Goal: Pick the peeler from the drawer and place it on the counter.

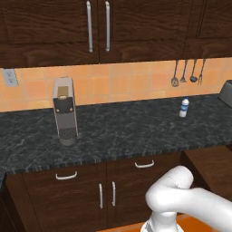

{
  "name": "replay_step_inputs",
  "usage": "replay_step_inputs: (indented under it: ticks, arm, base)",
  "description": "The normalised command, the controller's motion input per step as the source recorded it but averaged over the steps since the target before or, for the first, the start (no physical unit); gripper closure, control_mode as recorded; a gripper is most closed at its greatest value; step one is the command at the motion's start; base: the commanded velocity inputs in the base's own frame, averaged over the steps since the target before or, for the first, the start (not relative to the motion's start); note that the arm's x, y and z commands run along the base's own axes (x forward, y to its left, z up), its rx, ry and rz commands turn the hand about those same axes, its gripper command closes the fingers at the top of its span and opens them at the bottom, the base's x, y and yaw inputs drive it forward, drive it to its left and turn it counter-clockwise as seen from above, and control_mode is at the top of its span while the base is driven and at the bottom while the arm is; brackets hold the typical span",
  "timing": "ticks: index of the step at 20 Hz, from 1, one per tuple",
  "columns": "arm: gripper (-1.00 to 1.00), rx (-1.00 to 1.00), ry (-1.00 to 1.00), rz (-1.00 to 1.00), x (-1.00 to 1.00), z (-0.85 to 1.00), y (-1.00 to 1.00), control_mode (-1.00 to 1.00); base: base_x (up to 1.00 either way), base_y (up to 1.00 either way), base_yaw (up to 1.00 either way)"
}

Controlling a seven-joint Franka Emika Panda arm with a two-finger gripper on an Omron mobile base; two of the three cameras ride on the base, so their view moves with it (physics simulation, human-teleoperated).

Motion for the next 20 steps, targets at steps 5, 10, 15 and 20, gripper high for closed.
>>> replay_step_inputs:
  ticks: [5,10,15,20]
  arm:
    - [1.0,-0.06,-0.21,0.0,0.84,1.0,0.21,-1.0]
    - [1.0,-0.08,-0.12,-0.01,1.0,0.65,0.38,-1.0]
    - [1.0,-0.01,-0.01,-0.03,1.0,0.14,0.42,-1.0]
    - [1.0,-0.02,0.0,-0.05,1.0,-0.33,0.23,-1.0]
  base:
    - [0.0,0.0,0.0]
    - [0.0,0.0,0.0]
    - [0.0,0.0,0.0]
    - [0.0,0.0,0.0]
